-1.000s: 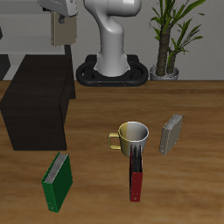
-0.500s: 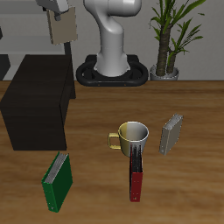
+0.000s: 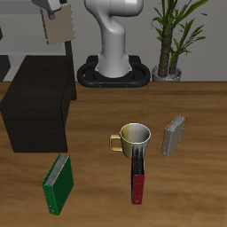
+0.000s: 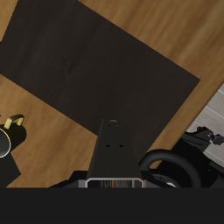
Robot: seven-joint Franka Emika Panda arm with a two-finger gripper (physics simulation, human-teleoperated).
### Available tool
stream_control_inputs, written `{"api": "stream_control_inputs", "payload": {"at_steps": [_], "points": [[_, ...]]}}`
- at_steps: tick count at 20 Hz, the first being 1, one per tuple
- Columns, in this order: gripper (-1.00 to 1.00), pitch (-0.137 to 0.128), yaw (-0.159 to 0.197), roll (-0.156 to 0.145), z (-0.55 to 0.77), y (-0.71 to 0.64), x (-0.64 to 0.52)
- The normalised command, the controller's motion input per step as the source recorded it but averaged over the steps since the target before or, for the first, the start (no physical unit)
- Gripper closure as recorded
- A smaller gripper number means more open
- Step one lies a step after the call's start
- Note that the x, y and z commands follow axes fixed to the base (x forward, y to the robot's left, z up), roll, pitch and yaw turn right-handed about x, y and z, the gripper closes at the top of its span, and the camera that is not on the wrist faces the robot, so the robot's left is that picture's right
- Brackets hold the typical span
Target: Place the right yellow book upright on top of the shelf and place the white-yellow mug on top of the shelf
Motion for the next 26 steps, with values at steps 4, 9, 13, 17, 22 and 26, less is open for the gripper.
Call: {"api": "stream_control_inputs", "payload": {"at_steps": [4, 9, 13, 17, 22, 26], "points": [[1.00, -0.012, -0.040, -0.025, 0.11, -0.17, 0.07], [1.00, -0.027, -0.024, -0.029, 0.07, -0.14, 0.00], [1.00, -0.010, 0.033, -0.115, -0.01, -0.19, 0.04], [1.00, 0.005, 0.012, -0.112, -0.15, -0.14, 0.08], [1.00, -0.007, 0.008, -0.067, 0.00, -0.06, -0.02], [1.00, -0.003, 0.030, -0.108, -0.08, -0.05, -0.09]]}}
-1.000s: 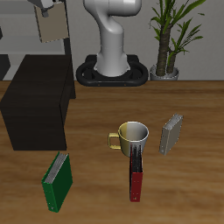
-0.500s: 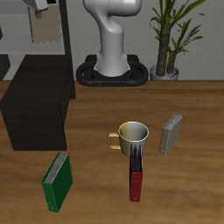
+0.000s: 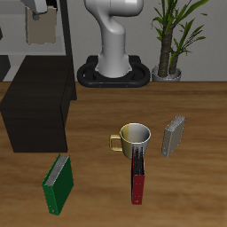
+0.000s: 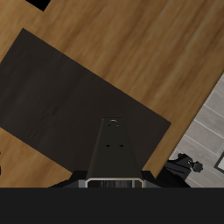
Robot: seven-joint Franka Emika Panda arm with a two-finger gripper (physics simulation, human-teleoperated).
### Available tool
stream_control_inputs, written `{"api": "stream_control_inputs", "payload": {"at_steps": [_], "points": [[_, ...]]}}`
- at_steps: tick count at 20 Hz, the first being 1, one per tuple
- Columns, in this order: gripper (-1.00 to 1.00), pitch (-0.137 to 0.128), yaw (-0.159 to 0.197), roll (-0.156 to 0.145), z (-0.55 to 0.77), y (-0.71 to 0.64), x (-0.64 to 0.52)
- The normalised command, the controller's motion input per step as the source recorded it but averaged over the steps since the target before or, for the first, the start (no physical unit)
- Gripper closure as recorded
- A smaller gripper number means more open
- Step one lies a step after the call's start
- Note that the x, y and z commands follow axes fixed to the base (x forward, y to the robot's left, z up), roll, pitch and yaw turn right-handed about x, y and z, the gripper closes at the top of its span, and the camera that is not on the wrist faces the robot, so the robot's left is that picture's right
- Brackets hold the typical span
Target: Place the right yellow book upright on top of the shelf and place the white-yellow mug on top of the shelf
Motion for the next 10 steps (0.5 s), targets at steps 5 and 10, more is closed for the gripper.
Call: {"api": "stream_control_inputs", "payload": {"at_steps": [5, 10], "points": [[1.00, -0.008, 0.007, -0.069, -0.07, -0.06, -0.02], [-1.00, 0.056, 0.012, -0.058, -0.19, -0.05, 0.05]]}}
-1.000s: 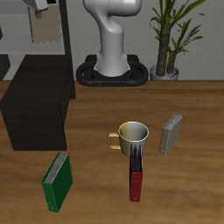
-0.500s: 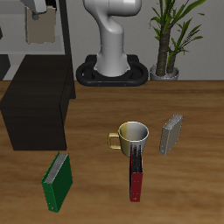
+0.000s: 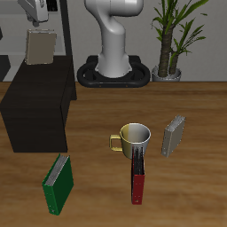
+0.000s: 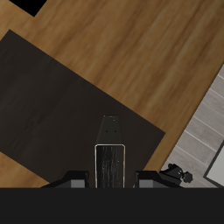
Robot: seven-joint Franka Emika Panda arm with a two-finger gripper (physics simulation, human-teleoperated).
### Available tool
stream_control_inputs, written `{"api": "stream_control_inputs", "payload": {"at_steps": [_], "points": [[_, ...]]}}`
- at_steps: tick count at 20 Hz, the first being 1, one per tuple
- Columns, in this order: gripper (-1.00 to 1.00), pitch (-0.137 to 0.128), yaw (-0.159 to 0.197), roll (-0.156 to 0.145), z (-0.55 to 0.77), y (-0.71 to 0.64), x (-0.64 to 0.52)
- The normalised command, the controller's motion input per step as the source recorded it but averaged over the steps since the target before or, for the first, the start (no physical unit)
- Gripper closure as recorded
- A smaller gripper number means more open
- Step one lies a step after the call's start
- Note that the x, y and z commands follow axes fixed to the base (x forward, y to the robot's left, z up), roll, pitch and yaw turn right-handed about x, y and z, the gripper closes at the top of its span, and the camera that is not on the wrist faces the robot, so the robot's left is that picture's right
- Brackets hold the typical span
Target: Place the right yellow book upright on top of the shelf and place the white-yellow mug on top of the shelf
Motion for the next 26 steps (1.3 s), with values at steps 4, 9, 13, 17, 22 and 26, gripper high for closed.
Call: {"api": "stream_control_inputs", "payload": {"at_steps": [4, 9, 13, 17, 22, 26], "points": [[-1.00, 0.025, 0.032, -0.055, -0.08, -0.03, 0.04], [-1.00, -0.020, 0.054, -0.017, 0.04, 0.11, -0.04], [-1.00, -0.048, 0.122, -0.019, 0.13, 0.30, -0.06], [-1.00, -0.089, 0.209, -0.041, 0.22, 0.54, -0.09], [-1.00, -0.144, 0.321, -0.122, 0.10, 0.62, 0.03], [-1.00, -0.083, 0.298, 0.003, -0.14, 0.83, 0.22]]}}
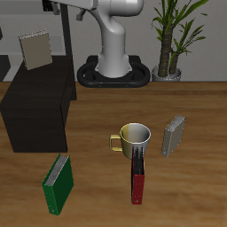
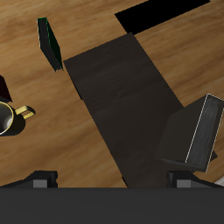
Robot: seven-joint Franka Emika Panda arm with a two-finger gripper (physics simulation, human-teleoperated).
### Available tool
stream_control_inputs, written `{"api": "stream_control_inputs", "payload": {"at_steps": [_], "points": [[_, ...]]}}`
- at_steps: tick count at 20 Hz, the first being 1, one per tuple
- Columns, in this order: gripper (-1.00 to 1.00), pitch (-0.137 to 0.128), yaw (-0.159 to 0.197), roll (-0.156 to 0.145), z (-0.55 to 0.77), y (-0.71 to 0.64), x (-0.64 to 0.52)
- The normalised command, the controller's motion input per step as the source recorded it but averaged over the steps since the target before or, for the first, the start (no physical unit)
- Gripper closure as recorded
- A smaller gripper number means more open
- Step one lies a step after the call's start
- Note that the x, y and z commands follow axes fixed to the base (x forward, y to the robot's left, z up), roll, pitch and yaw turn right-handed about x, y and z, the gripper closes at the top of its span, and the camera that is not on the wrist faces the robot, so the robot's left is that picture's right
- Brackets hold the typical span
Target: Place the right yellow book upright on top of the shelf and place the white-yellow mug on top of the shelf
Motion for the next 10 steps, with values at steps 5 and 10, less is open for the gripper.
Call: {"api": "stream_control_inputs", "payload": {"at_steps": [5, 10], "points": [[-1.00, -0.046, 0.198, 0.024, -0.12, 0.77, 0.20], [-1.00, 0.019, 0.129, 0.012, -0.26, 0.50, 0.48]]}}
